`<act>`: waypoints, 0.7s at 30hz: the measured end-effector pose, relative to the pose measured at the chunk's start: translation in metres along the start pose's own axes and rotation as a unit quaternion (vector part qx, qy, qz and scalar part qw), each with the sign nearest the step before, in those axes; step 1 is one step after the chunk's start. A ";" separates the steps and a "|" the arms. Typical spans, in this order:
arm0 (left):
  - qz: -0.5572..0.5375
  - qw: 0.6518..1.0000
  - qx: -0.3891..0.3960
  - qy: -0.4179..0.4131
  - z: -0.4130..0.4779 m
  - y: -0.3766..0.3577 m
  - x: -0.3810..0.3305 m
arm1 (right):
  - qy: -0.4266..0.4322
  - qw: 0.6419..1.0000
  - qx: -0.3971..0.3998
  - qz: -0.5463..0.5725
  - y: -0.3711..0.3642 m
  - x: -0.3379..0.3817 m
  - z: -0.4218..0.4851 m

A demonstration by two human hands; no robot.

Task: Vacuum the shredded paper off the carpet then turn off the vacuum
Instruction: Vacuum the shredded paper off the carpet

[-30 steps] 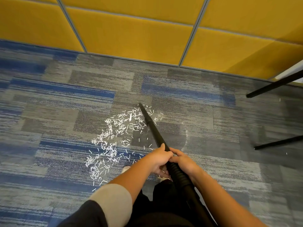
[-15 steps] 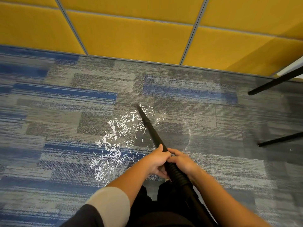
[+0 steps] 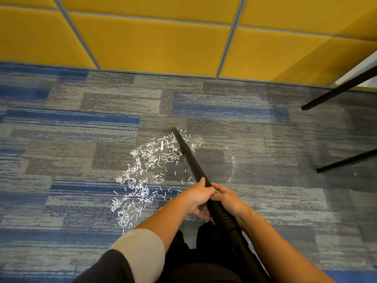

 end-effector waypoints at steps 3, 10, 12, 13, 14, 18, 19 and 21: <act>-0.004 1.000 -0.003 0.000 -0.001 0.000 0.000 | -0.004 1.000 -0.002 -0.002 0.000 0.000 -0.001; -0.017 1.000 0.003 0.002 -0.001 0.000 0.002 | -0.010 0.999 0.009 -0.031 -0.004 0.001 -0.005; -0.016 1.000 0.005 0.004 0.000 -0.001 0.003 | -0.007 1.000 0.013 -0.028 -0.004 0.003 -0.009; -0.014 1.000 0.006 0.004 0.000 -0.003 0.003 | -0.005 1.000 0.012 -0.022 -0.003 0.004 -0.011; -0.012 1.000 0.008 0.006 0.001 -0.004 0.003 | -0.004 1.000 0.010 -0.015 -0.002 0.003 -0.012; -0.010 1.000 0.021 0.014 0.004 -0.013 0.002 | -0.003 1.000 -0.005 0.009 0.007 -0.001 -0.013; -0.009 1.000 0.023 0.016 0.004 -0.015 0.002 | -0.002 1.000 -0.007 0.012 0.009 -0.002 -0.012; -0.003 1.000 0.025 0.018 0.005 -0.018 0.001 | -0.001 1.000 -0.008 0.021 0.011 -0.004 -0.011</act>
Point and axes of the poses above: each hand's wrist, its own z-axis towards the middle knuckle, its own y-axis out of the back of the hand, x = y × z, the point moved 10 cm from there along z, towards the middle knuckle, and after that the axes turned 1 degree about x, right-handed, at the moved point
